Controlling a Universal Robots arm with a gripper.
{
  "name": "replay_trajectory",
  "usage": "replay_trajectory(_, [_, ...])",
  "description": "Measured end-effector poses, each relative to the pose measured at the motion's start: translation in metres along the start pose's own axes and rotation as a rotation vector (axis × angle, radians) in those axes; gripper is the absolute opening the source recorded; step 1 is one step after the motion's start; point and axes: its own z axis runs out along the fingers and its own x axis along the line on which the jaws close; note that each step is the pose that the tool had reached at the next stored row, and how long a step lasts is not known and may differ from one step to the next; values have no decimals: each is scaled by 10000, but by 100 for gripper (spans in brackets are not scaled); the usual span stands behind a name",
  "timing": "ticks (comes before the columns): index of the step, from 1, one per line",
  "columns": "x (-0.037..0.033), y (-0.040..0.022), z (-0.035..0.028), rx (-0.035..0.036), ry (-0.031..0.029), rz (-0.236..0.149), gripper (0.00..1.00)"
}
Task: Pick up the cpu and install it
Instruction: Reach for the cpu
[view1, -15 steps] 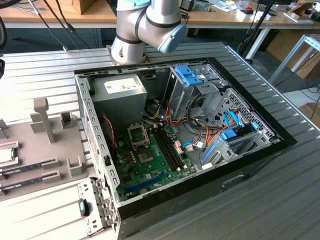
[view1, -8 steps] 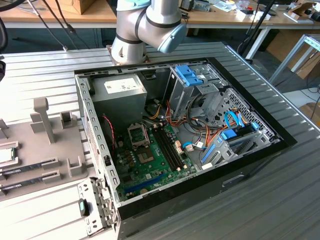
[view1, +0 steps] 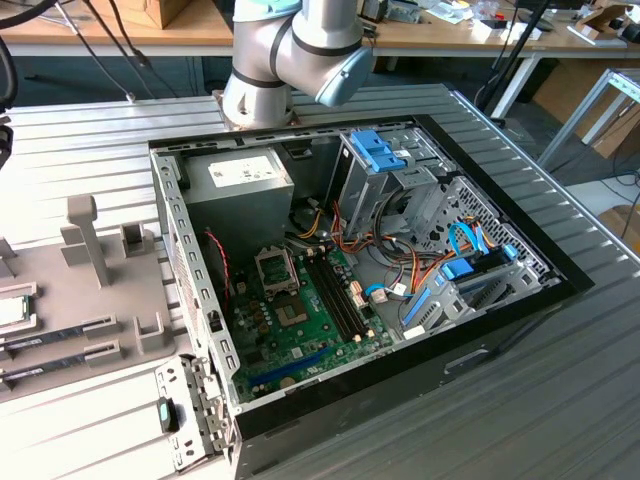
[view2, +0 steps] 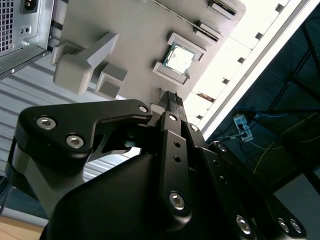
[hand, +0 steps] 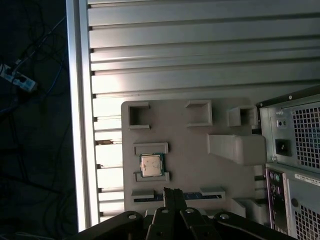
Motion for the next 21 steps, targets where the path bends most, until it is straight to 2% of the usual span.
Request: replay_trajectory(21, [2, -3, 79, -1, 0, 0, 11])
